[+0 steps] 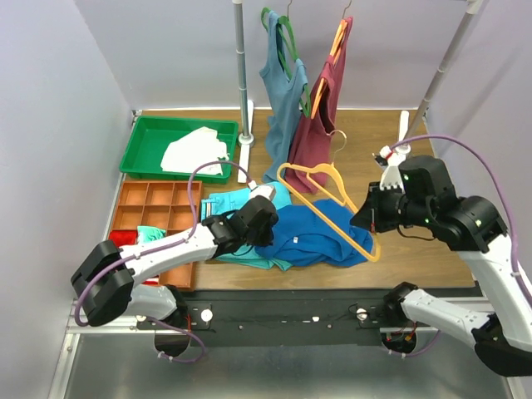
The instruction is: Place the tank top on the hanger
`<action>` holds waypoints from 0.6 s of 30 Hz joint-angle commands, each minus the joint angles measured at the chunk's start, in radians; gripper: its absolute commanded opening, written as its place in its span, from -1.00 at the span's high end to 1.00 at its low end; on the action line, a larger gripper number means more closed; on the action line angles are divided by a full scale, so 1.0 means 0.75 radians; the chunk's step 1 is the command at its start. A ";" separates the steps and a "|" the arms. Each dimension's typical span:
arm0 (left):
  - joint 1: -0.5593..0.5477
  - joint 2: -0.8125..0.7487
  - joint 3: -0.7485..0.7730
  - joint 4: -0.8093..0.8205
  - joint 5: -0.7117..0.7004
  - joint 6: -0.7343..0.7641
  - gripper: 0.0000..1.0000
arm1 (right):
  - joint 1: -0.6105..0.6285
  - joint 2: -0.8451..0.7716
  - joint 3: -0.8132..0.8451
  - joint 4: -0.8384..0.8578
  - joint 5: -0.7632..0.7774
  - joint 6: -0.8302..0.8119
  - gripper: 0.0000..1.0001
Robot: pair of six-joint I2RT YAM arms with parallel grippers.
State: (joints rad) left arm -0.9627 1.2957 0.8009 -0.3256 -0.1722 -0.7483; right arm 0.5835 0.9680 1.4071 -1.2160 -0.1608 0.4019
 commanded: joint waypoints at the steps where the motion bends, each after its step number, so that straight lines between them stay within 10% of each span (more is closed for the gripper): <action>1: 0.091 0.007 0.041 0.052 0.115 -0.029 1.00 | 0.009 -0.110 -0.072 0.044 0.022 0.045 0.99; 18: 0.449 0.269 0.282 0.178 0.324 -0.090 1.00 | 0.009 -0.438 -0.283 0.030 -0.078 0.108 0.99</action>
State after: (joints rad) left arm -0.6502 1.4693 0.9821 -0.2237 0.0151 -0.7998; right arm 0.5835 0.6769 1.2026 -1.1988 -0.2043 0.4679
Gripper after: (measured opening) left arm 0.006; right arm 0.024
